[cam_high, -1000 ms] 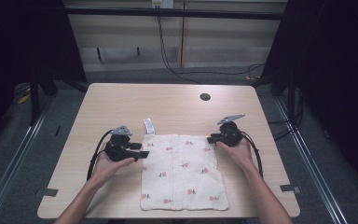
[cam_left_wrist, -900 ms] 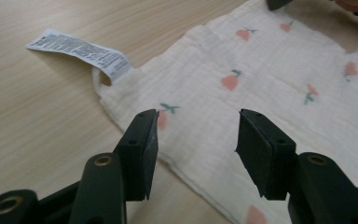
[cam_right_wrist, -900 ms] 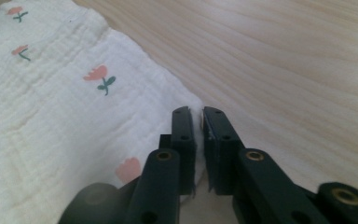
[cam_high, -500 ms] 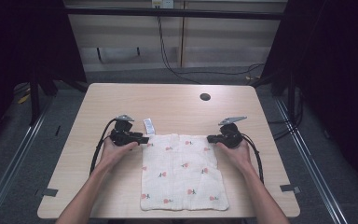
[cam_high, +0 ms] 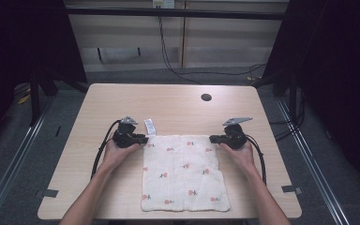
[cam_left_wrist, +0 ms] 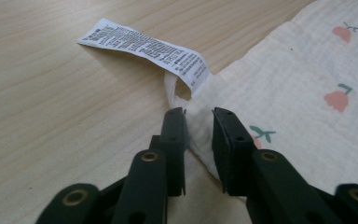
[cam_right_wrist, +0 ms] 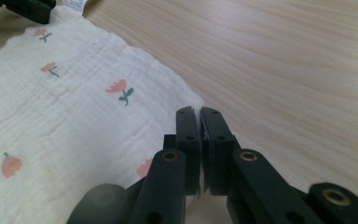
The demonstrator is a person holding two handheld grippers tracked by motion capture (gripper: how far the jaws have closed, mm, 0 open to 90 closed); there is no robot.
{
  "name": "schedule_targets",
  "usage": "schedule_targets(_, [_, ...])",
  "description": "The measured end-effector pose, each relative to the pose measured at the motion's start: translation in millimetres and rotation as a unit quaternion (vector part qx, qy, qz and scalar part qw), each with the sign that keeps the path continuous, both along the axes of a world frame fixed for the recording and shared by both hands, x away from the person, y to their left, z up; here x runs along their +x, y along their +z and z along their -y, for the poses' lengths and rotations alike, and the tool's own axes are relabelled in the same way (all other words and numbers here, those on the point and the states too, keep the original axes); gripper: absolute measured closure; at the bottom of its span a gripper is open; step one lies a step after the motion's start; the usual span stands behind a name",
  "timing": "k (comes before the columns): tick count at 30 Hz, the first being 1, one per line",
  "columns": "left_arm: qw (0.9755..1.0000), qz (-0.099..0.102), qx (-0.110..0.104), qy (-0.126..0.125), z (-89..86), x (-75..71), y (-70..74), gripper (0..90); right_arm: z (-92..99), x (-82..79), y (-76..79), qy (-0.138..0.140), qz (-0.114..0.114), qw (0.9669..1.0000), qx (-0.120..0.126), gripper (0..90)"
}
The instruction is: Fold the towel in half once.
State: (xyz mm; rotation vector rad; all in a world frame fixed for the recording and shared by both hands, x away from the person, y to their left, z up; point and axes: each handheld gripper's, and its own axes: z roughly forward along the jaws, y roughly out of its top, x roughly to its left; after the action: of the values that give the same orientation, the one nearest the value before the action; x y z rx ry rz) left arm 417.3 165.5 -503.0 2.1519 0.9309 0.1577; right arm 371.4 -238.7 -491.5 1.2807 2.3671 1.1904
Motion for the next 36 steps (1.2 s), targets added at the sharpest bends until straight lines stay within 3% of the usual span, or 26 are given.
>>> schedule_targets(2, [0.9997,0.018,0.013,-0.007,-0.3,-1.1,-0.3,82.0,-0.8,-2.0,1.8,0.001,0.001,1.0000,0.000,87.0])
schedule_targets(3, [0.9999,0.011,0.005,-0.008,-0.5,-0.9,-0.8,85.8,-1.5,-2.2,2.6,0.004,0.005,1.0000,0.001,87.0])
schedule_targets(6, [0.9998,0.009,0.009,-0.017,1.7,-2.1,2.0,88.7,-3.7,-2.7,5.1,0.008,0.007,0.9999,0.001,87.0])
schedule_targets(12, [0.9991,0.000,-0.039,-0.019,-3.3,-3.4,7.7,89.1,-0.1,-2.3,6.5,0.003,0.005,1.0000,-0.001,87.1])
schedule_targets(16, [0.9984,0.002,-0.051,-0.024,-5.7,-9.7,13.2,89.2,2.2,-4.5,10.9,0.003,0.008,1.0000,0.003,87.0])
schedule_targets(20, [0.9965,0.006,-0.077,-0.032,-7.2,-15.1,23.3,89.2,7.3,-7.7,17.5,0.006,0.015,0.9998,0.015,87.0])
schedule_targets(25, [0.9951,0.016,-0.092,-0.033,-9.7,-18.3,30.6,89.3,6.3,-10.6,23.1,0.012,0.021,0.9994,0.022,87.3])
schedule_targets(30, [0.9953,0.026,-0.091,-0.022,-9.8,-17.5,31.1,89.5,2.2,-10.2,29.7,0.011,0.039,0.9988,0.027,87.4])
schedule_targets(36, [0.9930,0.038,-0.110,-0.018,-16.1,-16.6,41.1,89.5,7.8,-11.3,35.8,0.003,0.053,0.9979,0.035,87.5])
